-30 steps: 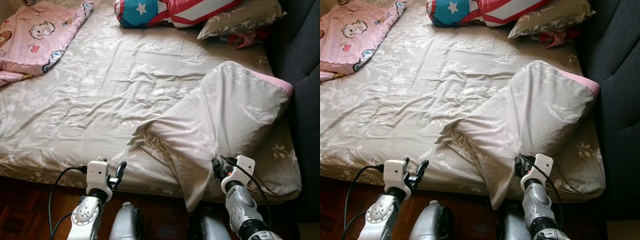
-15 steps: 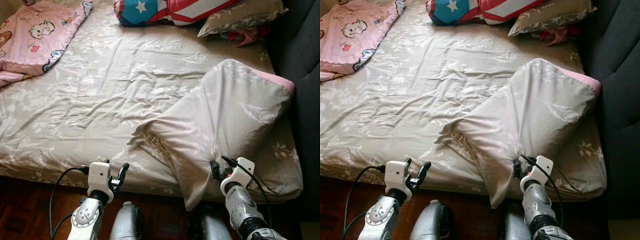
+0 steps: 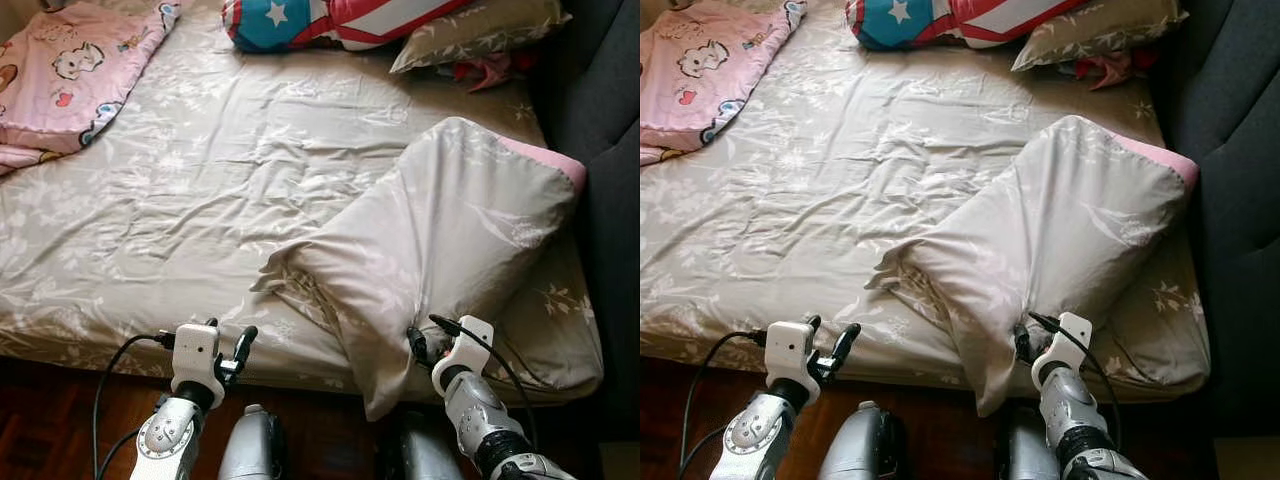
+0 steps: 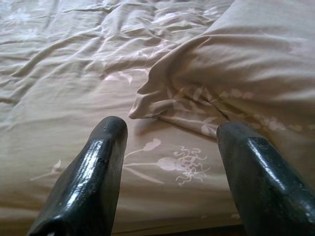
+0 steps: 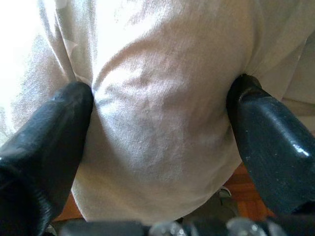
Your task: Clean up the room
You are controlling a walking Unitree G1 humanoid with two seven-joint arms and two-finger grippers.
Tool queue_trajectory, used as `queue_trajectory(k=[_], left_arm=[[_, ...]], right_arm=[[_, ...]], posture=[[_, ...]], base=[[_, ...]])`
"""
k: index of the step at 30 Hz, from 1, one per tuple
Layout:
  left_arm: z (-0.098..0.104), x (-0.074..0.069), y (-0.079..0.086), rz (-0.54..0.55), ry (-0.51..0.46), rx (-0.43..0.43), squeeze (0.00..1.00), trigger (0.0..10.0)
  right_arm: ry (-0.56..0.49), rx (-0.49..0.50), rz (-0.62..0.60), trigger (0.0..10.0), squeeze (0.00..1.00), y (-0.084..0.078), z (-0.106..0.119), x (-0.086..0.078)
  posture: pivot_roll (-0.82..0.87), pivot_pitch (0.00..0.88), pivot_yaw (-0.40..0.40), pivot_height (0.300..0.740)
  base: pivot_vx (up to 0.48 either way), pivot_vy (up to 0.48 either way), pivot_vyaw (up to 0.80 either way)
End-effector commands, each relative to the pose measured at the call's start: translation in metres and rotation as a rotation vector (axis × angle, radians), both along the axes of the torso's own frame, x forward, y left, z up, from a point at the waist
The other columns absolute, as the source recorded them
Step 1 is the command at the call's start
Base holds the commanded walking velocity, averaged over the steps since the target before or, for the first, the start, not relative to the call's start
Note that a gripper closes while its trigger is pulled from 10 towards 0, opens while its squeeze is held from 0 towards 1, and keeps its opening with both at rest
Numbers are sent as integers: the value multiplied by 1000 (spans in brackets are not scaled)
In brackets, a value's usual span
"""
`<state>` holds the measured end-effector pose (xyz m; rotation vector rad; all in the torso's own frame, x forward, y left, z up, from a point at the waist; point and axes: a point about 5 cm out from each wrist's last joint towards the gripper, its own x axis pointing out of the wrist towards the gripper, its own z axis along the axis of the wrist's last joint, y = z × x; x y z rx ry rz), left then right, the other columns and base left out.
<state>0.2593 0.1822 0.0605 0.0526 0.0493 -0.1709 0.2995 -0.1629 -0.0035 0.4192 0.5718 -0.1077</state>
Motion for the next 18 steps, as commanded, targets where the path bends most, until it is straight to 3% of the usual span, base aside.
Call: queue_trajectory(k=[1, 4, 5, 6, 7, 8, 18], left_arm=[[-6, -6, 2, -6, 38, 16, 0, 10000], [-3, -6, 2, -8, 33, 18, 0, 10000], [-2, -6, 2, -9, 31, 20, 0, 10000], [-1, -6, 2, -10, 31, 21, 0, 10000], [-1, -6, 2, -10, 31, 21, 0, 10000], [0, -7, 3, -11, 29, 24, 0, 10000], [2, -9, 7, -13, 33, 46, 0, 10000]], right_arm=[[155, 57, 57, 10000, 0, 21, -29, -29], [155, 70, 67, 10000, 0, 24, -30, -30], [143, 83, 70, 9451, 0, 26, -29, -29], [137, 89, 71, 4745, 0, 27, -28, -29], [137, 89, 71, 4745, 0, 27, -28, -29], [129, 102, 78, 0, 0, 30, -28, -28], [146, 82, 112, 0, 0, 36, -33, -35]], posture=[[56, 337, 85, 652], [69, 342, 89, 652], [75, 344, 90, 652], [77, 345, 91, 652], [77, 345, 91, 652], [84, 349, 93, 652], [94, 362, 98, 652]], base=[[0, 0, 0], [0, 0, 0], [0, 0, 0], [0, 0, 0], [0, 0, 0], [0, 0, 0], [0, 0, 0]])
